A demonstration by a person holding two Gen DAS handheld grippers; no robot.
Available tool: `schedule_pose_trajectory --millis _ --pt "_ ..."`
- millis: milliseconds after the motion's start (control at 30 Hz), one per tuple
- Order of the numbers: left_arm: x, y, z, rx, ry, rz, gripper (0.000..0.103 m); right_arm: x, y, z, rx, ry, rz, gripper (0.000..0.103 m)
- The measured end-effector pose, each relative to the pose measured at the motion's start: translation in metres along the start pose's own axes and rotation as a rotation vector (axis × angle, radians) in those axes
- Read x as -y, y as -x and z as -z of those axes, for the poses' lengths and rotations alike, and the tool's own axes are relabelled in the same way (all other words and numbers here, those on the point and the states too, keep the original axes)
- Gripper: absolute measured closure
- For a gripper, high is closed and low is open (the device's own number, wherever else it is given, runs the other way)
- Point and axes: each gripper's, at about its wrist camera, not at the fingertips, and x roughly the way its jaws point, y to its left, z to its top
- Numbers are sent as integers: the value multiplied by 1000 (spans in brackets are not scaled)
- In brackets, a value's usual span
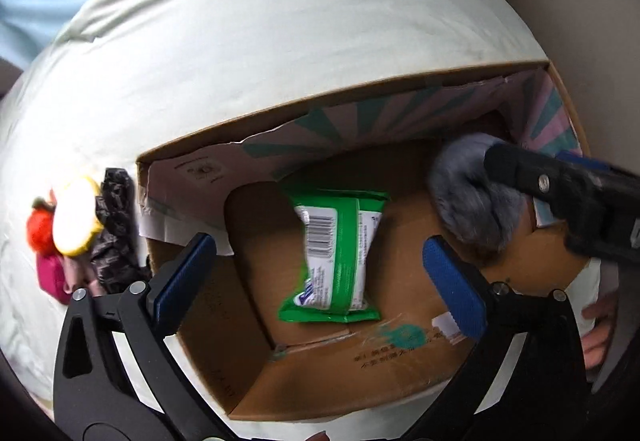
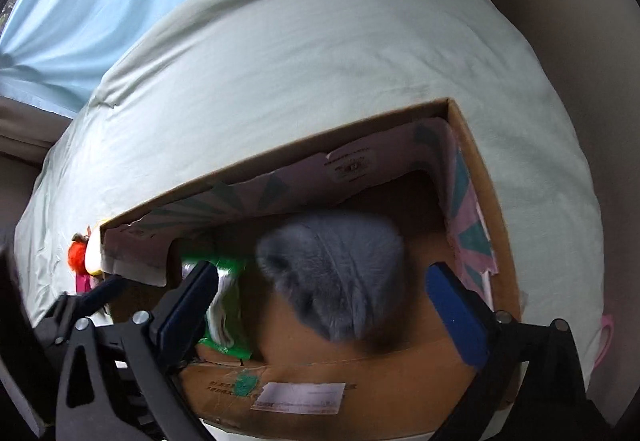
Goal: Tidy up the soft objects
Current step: 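Open both tools to drop the wipe pack and grey pouch into the box, then move both tools back toward the remaining items on the bed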
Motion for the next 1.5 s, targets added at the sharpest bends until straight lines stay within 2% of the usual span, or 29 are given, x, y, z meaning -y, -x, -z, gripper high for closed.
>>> schedule_pose_trajectory --millis 300,467,700,833,1100,1233,1400,1500 --pt "-4 13 9 2 23 35 0 0 11 5 34 31 -2 0" --pt "-4 38 8 34 27 41 0 0 27 7 51 41 2 0" --pt "-2 89 15 102 21 42 0 -5 73 14 94 44 37 0" --pt "-3 130 24 159 35 49 0 -12 111 24 153 43 36 0" --pt "-22 223 63 290 83 46 0 -45 194 59 255 129 86 0" --pt "-44 266 94 360 119 29 0 -68 230 84 310 176 61 0" --pt "-82 309 136 431 162 -11 0 -107 259 123 375 255 83 0" --pt "-105 328 158 459 180 -36 0 -130 268 144 383 276 36 0"
